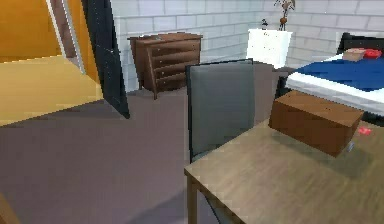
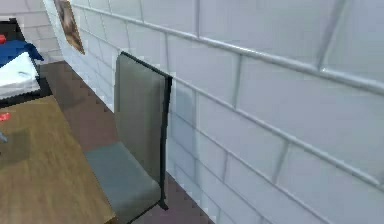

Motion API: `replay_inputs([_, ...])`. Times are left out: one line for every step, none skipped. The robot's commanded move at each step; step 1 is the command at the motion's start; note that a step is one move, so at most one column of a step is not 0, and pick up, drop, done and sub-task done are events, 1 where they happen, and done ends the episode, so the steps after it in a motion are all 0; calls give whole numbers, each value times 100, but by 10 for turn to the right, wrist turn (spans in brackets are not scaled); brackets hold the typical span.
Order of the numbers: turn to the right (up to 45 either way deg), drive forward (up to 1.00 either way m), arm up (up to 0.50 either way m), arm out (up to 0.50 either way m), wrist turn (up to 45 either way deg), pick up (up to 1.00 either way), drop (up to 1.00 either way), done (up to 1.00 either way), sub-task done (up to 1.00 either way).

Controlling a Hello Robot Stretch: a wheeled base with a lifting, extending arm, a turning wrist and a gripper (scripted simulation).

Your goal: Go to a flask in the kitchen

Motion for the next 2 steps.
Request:
replay_inputs([-60, 0, 0, 0, 0, 0, 0, 0, 0])
replay_inputs([0, 35, 0, 0, 0, 0, 0, 0, 0])
